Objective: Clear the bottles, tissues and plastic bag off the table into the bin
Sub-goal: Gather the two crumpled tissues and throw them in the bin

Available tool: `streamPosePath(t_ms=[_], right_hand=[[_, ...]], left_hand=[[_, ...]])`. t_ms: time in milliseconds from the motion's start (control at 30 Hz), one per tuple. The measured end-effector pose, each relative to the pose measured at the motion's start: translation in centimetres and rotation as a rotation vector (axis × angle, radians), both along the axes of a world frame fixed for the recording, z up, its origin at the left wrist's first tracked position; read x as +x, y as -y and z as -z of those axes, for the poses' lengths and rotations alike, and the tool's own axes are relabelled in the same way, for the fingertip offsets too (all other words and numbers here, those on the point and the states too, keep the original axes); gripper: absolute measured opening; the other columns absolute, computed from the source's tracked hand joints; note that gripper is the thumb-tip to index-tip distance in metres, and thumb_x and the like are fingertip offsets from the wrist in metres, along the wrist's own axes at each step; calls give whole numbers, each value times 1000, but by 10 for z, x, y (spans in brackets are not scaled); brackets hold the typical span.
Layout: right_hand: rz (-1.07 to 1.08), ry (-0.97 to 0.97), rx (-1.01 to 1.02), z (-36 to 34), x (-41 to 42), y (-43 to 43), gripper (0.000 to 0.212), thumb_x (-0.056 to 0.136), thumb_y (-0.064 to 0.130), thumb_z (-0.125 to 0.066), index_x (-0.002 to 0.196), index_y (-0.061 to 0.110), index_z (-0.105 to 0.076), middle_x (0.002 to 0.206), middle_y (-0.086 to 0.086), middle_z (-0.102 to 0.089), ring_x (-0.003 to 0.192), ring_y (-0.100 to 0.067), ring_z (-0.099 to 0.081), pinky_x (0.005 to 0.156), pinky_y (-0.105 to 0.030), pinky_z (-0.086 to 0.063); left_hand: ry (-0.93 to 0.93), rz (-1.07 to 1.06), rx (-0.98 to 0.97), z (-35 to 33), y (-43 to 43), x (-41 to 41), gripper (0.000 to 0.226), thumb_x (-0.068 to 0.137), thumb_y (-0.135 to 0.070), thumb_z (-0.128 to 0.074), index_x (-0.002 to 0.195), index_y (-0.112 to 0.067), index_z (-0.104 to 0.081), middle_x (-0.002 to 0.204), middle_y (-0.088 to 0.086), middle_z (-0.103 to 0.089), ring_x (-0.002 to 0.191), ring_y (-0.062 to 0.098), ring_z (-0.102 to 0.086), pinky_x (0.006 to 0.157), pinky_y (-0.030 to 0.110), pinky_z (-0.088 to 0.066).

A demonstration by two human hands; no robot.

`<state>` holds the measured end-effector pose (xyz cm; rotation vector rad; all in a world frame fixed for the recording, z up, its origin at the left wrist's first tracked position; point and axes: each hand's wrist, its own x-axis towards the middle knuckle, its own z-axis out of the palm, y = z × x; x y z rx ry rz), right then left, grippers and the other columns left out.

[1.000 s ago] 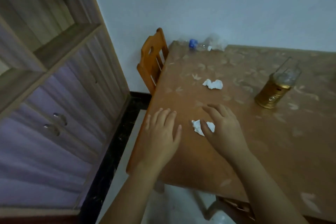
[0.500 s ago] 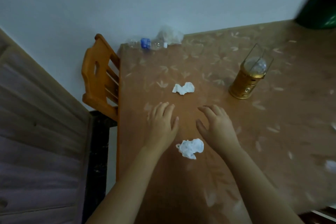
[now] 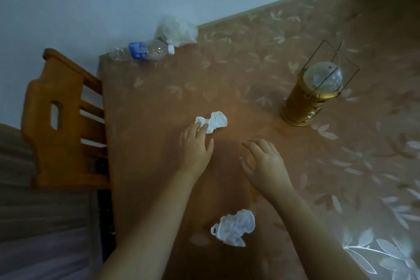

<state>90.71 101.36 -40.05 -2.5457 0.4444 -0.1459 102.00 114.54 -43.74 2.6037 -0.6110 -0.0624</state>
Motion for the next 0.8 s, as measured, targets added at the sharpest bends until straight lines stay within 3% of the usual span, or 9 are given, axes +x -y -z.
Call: streamPosePath(t_ms=[233,500,800], right_hand=[[45,-43,40,23,7,15,37,82,20,-61,117,11,-55,120,-8,-58,113,-27,-49,95,-44,-41],[65,-33,44,30,-3,5,36,80,18,-62,115,10,-57,116,-9,-60,108,-29,-51,91,-43,-43],[27,24,47,33,-39,-35,35,76,14,-66,111,9,-60,104,-9,-64,94,-28,-56,79,-40,-48]], left_hand=[[-34,44,16,26,27,34,39,84,-12,-58,123,-10,-52,130,14,-51,124,33,-41,101,43,-29],[-11,3,-64,34,14,23,21,79,-5,-63,100,-7,-67,99,15,-63,92,36,-53,76,43,-45],[-163,-74,-219,30,-33,-30,19,79,-1,-63,98,-1,-66,98,19,-60,95,34,-50,80,38,-41]])
